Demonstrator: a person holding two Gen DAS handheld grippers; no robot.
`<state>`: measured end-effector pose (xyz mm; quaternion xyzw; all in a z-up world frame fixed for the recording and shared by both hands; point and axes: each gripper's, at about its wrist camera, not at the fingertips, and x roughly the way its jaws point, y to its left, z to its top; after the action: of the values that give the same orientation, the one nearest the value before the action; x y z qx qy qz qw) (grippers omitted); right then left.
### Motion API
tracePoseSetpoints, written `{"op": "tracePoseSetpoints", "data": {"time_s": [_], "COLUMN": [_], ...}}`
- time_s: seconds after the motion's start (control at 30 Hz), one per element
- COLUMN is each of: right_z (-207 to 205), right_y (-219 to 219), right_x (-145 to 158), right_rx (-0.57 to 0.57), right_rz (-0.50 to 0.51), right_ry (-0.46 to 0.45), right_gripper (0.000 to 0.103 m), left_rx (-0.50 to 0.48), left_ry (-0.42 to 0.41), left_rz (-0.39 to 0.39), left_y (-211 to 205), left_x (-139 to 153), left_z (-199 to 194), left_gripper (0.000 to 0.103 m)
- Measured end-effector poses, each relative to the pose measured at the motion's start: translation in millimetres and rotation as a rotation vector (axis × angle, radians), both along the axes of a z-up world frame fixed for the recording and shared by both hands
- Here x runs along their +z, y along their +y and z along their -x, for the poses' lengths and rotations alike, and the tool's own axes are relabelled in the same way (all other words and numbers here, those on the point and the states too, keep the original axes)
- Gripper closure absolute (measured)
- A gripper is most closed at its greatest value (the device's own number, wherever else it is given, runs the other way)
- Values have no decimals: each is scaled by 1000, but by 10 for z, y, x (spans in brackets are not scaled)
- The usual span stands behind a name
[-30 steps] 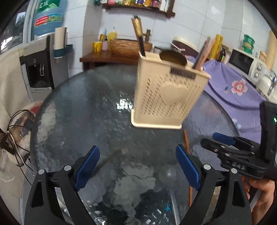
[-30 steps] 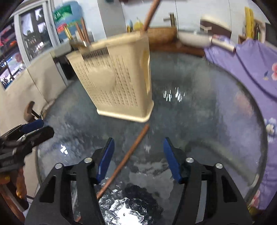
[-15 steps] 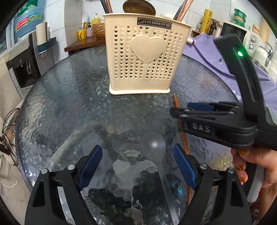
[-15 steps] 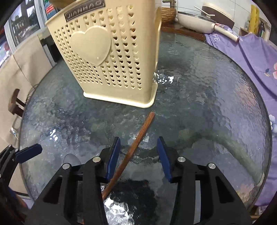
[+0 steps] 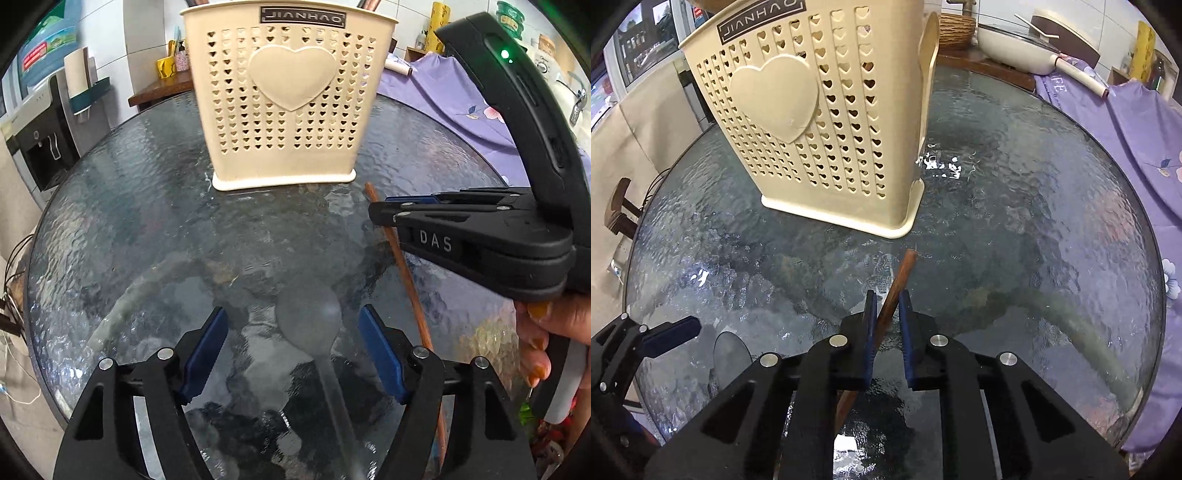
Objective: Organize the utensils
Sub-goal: 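Grasp the brown chopstick with the right tool while the left tool grasps the clear spoon, then lift the chopstick and clear spoon and carry both above the beige holder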
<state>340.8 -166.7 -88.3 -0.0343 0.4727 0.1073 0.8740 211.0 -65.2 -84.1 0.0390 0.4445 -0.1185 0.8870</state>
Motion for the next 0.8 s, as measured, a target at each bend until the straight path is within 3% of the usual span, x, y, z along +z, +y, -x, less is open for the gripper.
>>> {"op": "tracePoseSetpoints", "data": {"time_s": [0.13,0.3,0.6,0.8], "right_z": [3,47,47,92], "right_y": [5,78,-36,-267], "right_x": [-6,-22,2,166], "right_rx": [11,32,7,-10], "right_rz": [5,22,-44,-190], "right_ry": [-2,-13,-19,-65], "right_gripper": [90,91,93,94], "left_rx": [0,0,5,14], "left_ry": [-12,-26,-42,-132], "left_rz": [-35,-51,-22,60], "left_y": [-79,-122,-89,42], "left_x": [4,21,94,337], "left_z": [-13,-34,-112,-62], "left_gripper": [44,68,68,68]}}
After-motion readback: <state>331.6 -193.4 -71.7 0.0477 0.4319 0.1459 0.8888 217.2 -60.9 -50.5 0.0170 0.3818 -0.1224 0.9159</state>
